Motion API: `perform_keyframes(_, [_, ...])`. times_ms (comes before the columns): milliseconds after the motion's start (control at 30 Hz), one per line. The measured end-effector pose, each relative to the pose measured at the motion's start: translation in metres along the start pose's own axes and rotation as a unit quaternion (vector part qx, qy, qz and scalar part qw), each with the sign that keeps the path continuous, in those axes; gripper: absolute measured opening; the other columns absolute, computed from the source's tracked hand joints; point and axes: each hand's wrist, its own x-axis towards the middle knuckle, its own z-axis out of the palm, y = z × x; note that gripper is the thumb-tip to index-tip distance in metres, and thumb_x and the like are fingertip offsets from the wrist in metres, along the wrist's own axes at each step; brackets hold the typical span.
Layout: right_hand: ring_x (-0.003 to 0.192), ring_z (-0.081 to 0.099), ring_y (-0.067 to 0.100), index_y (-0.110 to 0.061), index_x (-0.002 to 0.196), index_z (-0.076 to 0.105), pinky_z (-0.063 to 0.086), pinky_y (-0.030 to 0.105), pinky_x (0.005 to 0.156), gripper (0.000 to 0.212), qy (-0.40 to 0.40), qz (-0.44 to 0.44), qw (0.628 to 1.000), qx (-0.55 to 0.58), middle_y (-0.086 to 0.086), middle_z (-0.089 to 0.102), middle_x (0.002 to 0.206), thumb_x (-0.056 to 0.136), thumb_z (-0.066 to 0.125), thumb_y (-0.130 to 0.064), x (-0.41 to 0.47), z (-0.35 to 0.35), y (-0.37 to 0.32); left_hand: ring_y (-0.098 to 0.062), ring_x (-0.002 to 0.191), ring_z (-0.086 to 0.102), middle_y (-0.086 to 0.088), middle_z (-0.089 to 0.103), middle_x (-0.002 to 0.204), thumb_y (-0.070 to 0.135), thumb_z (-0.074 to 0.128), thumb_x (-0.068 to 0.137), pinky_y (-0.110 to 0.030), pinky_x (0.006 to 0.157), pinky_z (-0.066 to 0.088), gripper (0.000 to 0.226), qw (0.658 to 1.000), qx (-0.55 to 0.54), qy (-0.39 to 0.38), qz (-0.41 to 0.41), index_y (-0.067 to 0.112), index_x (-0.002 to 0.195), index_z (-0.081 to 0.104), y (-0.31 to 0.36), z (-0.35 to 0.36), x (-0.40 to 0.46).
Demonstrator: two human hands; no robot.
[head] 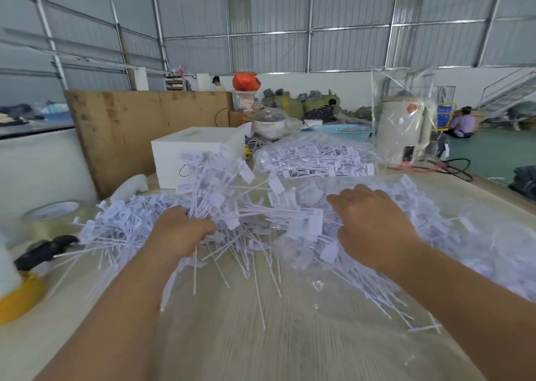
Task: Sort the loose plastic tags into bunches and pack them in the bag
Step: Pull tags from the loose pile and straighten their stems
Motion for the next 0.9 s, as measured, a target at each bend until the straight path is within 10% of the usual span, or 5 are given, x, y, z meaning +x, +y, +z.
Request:
perform_keyframes(467, [0.111, 0.045, 0.021, -0.022, 0.128, 0.045, 0.033, 0.033, 0.095, 0.043, -0.061, -0.033, 0.997, -0.019, -0.003, 0.052, 0.118, 0.086, 0.05, -0.014, -0.002, -0.009, -0.007, -0.02, 0.037, 0.054, -0.009, 0.054, 0.05, 0.01, 0.078, 0.064, -0.023, 0.041, 0.042, 0.026, 0.995, 0.099, 0.025, -0.003, 0.007, 0.065, 0.052, -0.007, 0.01, -0.008])
perform_keyframes(700, [0.112, 0.04, 0.023, -0.018, 0.124, 0.046, 0.032, 0.04, 0.098, 0.038, -0.125, -0.057, 0.99, -0.028, 0.001, 0.045, 0.121, 0.089, 0.043, -0.034, 0.003, -0.014, -0.025, -0.021, 0.078, 0.057, -0.005, 0.054, 0.096, 0.031, 0.082, 0.068, -0.028, 0.057, 0.039, 0.11, 0.987, 0.16, 0.029, 0.009, 0.001, 0.148, 0.012, 0.002, 0.011, -0.018])
perform_keyframes(900, [0.13, 0.034, 0.027, -0.013, 0.138, 0.041, 0.012, 0.052, 0.117, 0.071, -0.164, -0.074, 0.983, -0.028, 0.006, 0.044, 0.137, 0.089, 0.031, -0.063, 0.021, -0.001, -0.052, -0.034, 0.128, 0.042, -0.012, 0.037, 0.141, 0.048, 0.081, 0.066, -0.043, 0.095, 0.044, 0.102, 0.964, 0.262, 0.018, 0.049, 0.013, 0.144, 0.025, 0.01, 0.011, -0.025])
